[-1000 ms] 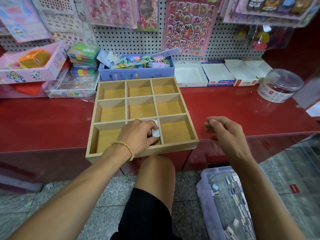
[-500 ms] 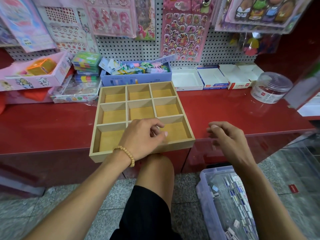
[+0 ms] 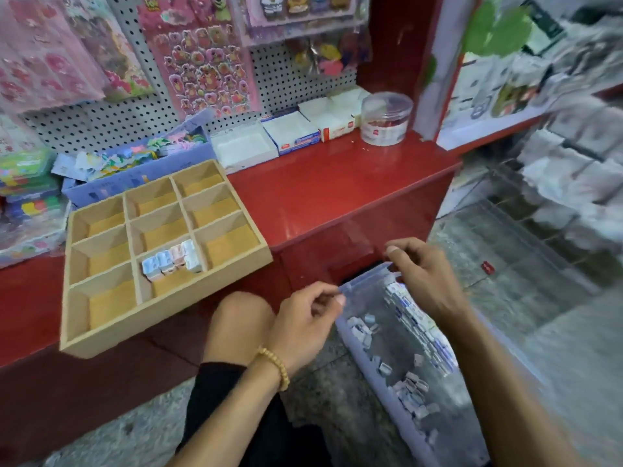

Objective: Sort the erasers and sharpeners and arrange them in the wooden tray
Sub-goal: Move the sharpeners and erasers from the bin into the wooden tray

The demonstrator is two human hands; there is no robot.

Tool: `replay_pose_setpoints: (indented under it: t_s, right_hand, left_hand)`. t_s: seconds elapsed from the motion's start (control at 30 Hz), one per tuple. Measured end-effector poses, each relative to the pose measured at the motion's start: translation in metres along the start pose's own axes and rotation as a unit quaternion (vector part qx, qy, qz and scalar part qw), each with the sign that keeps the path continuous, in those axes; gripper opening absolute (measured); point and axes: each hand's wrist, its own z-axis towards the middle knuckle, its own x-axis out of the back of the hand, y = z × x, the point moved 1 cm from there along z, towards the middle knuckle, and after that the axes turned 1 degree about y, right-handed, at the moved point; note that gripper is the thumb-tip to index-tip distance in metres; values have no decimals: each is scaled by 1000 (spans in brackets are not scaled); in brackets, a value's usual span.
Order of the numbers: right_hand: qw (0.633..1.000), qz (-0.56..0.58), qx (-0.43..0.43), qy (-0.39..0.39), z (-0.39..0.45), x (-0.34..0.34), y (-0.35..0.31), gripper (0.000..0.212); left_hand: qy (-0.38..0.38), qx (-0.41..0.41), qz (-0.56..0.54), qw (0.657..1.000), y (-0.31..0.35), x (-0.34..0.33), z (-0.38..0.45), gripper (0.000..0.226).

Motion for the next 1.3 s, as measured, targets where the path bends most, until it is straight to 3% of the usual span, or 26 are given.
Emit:
replay_pose_setpoints:
  t_s: [0.13, 0.3, 0.5, 0.63, 0.7, 1.03, 1.17, 1.3]
  right_hand:
    - [998, -17, -65, 13, -5, 24, 59, 34]
    - [989, -79, -126, -5, -2, 25, 137, 17]
    - [979, -106, -157, -73, 19, -12, 239, 19]
    - [964, -140, -178, -138, 33, -44, 314, 16]
    - [952, -182, -178, -167, 40, -56, 344, 35]
    - [901, -301, 50, -308, 74, -117, 425, 85]
    - [900, -307, 102, -294, 54, -115, 443, 76]
    - [899, -331, 131, -257, 41, -117, 445, 50]
  left_hand:
    - [-44, 7, 38, 998, -12, -57, 22, 17]
    - [-76, -9, 153, 985, -56, -121, 60, 23]
    - [-121, -67, 321, 937, -122, -163, 99, 48]
    - [-118, -107, 396, 904, -165, -176, 108, 38]
    - [-112, -126, 422, 891, -173, -181, 107, 38]
    - [-71, -151, 402, 900, -181, -187, 106, 41]
    - [-66, -157, 398, 902, -183, -187, 107, 41]
    - [-67, -159, 400, 900, -185, -189, 107, 41]
